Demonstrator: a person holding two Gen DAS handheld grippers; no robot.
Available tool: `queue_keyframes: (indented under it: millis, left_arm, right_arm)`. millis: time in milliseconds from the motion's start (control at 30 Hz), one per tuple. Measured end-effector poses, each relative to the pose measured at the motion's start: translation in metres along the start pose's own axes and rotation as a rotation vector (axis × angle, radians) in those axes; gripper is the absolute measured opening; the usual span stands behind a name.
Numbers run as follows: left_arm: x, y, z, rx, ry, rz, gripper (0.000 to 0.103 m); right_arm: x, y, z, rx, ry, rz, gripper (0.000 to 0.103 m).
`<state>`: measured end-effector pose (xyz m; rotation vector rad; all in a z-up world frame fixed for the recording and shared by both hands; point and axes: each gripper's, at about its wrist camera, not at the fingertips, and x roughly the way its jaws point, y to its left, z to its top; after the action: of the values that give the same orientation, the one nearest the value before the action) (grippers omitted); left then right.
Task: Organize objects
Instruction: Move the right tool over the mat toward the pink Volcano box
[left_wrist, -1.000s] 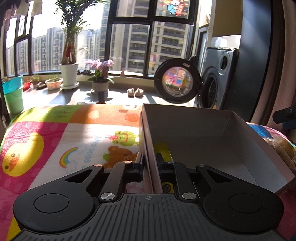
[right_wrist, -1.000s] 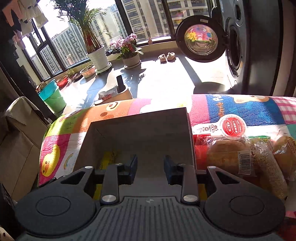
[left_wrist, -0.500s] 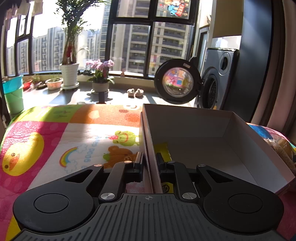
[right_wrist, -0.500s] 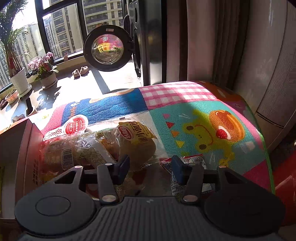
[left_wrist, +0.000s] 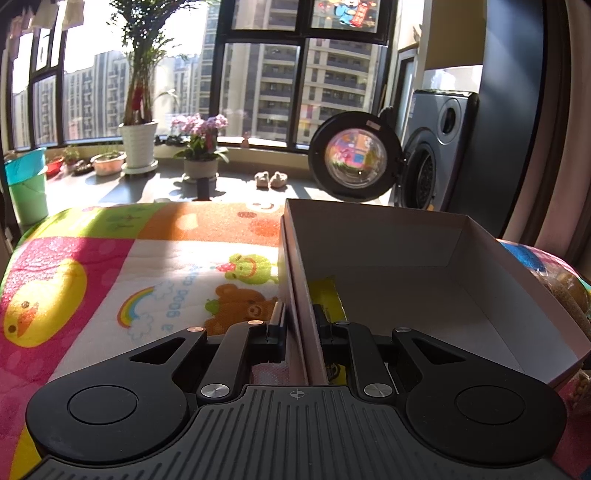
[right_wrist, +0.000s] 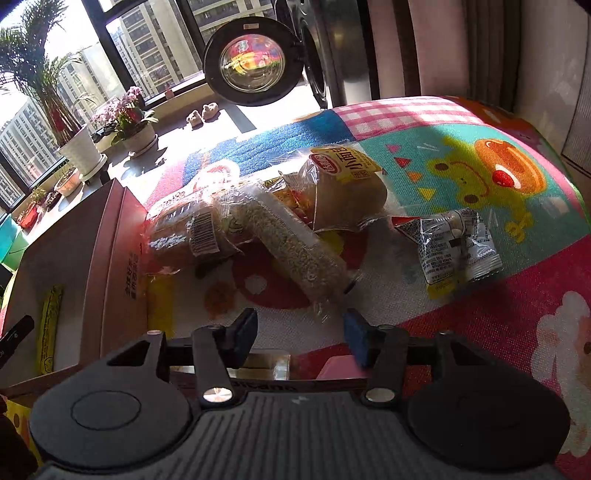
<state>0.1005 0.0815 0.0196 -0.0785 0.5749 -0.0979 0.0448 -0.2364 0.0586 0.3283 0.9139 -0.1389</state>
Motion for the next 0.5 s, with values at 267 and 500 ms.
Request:
queue_keyframes:
  millis: [267, 500]
  left_arm:
    - [0.002, 0.001, 0.0, -0.007, 0.003, -0.005, 0.016]
    - [0.002, 0.002, 0.0, -0.017, 0.003, -0.01, 0.016]
  right_arm:
    - [-0.038, 0.021, -0.028, -0.126, 0.05, 0.125, 0.055]
    - [-0.076, 0.004, -0.039, -0.289, -0.063, -0.039, 0.066]
